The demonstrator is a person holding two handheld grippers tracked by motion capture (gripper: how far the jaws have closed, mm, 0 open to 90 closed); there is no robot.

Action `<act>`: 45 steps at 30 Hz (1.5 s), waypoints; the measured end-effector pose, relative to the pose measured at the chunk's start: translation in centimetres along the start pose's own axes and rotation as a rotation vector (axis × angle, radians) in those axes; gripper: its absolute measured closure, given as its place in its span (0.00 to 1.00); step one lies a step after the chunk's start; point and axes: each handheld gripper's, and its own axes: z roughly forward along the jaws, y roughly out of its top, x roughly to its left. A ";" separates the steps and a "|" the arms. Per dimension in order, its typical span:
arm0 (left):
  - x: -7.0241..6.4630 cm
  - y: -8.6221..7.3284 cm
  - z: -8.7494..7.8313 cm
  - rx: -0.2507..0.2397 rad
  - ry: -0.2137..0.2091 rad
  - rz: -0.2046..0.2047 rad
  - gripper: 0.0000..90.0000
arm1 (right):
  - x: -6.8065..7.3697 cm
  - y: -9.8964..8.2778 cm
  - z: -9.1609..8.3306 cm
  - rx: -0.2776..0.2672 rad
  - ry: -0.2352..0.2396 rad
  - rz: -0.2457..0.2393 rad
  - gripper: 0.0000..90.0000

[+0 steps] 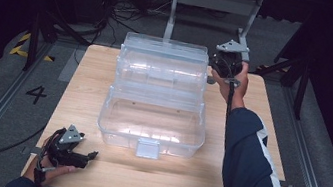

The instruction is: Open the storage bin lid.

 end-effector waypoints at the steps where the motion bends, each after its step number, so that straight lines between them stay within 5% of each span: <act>1: 0.0 0.0 0.0 0.000 -0.001 -0.001 0.18 | 0.0 0.0 -0.1 -0.001 -0.001 -0.005 0.92; 27: 0.0 0.0 0.0 0.003 0.001 0.002 0.18 | 0.4 -0.5 -3.1 -0.007 0.054 -0.035 0.90; 45: 0.0 0.0 0.0 0.003 0.001 0.001 0.18 | 1.5 -1.6 -5.7 0.017 0.090 -0.108 0.88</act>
